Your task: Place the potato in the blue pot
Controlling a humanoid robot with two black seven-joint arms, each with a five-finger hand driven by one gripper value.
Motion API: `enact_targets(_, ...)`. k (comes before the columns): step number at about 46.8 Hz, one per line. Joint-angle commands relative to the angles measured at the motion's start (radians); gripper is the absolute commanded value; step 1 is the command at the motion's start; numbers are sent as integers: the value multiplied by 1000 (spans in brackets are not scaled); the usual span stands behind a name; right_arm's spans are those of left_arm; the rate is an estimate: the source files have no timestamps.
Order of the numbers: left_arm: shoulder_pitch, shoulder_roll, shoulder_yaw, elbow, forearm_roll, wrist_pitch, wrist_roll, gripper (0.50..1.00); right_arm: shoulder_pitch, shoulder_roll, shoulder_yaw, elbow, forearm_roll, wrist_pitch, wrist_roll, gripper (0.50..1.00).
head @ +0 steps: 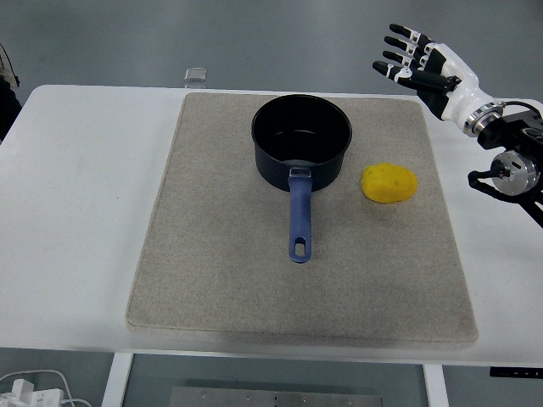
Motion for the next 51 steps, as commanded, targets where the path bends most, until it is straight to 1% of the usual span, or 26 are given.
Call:
enact_targets(1,0,0,1,0,0,0,0,999,-27,-57,-36,61,-54,3,3,919)
enact_targets(5,0,0,1,-2,0,0,0,999,-47,-106,-53,115,-102,7,4,919)
enact_targets(9,0,0,1,-3,3,-1,0,999,-62,-135,-60,127,-174,8,23,919)
enact_targets(15,0,0,2,-5,5,-1,0,999,-88,-155,-60,129,-318,8,90,917)
enact_targets(20,0,0,2,-5,5,-1,0,999,-102,-161,-77,129,-406,8,127,919)
enact_targets(38,0,0,2,-3,5,-1,0,999,-119,-166,-108,132,-476,5,138,917)
enact_targets(51,0,0,4,-3,5,-1,0,999,-131,-157,-143,129,-542,-1,170,917)
